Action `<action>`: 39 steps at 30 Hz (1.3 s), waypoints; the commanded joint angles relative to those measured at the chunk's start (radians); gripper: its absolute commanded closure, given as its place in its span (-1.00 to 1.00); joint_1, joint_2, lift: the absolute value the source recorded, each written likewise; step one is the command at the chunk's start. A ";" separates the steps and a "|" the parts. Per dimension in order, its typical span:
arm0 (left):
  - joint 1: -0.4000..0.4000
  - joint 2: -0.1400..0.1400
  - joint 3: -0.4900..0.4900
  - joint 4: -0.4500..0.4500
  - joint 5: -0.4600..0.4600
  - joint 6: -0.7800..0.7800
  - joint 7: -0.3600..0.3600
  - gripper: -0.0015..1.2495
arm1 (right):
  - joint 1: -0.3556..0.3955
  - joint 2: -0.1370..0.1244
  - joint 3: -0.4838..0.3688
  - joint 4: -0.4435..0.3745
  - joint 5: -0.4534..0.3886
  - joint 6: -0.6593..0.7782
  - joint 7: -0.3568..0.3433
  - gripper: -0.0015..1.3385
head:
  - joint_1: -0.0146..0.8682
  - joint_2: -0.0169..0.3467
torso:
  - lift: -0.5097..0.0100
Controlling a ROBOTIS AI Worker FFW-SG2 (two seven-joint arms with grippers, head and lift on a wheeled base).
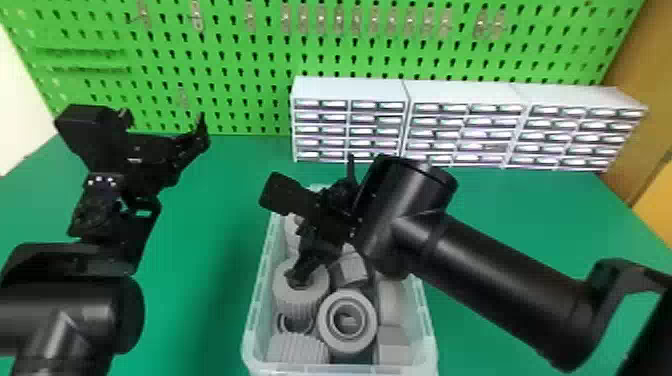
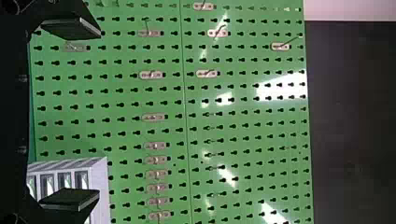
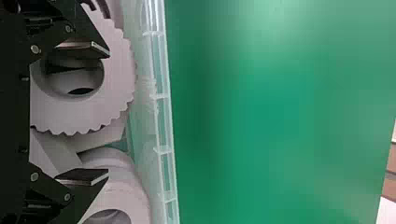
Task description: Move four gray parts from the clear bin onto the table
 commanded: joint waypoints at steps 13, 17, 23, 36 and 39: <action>-0.001 0.000 -0.002 0.000 0.000 0.000 0.004 -0.85 | -0.021 -0.003 0.032 0.080 -0.026 -0.064 -0.002 -0.42 | 0.59 -0.76 | 0.77; -0.002 0.000 -0.004 0.000 -0.001 0.000 0.006 -0.85 | -0.024 -0.003 0.037 0.094 -0.035 -0.080 -0.017 -0.42 | 0.59 -0.76 | 0.77; -0.004 0.000 -0.005 0.000 -0.003 0.000 0.006 -0.85 | -0.022 0.010 0.037 0.119 -0.042 -0.102 -0.037 -0.42 | 0.59 -0.76 | 0.77; -0.005 0.000 -0.007 0.000 -0.003 0.000 0.006 -0.85 | -0.027 0.017 0.072 0.126 -0.068 -0.130 -0.063 -0.42 | 0.59 -0.76 | 0.77; -0.005 0.000 -0.005 0.000 -0.003 -0.002 0.006 -0.85 | -0.025 0.017 0.078 0.136 -0.077 -0.137 -0.064 -0.42 | 0.59 -0.76 | 0.77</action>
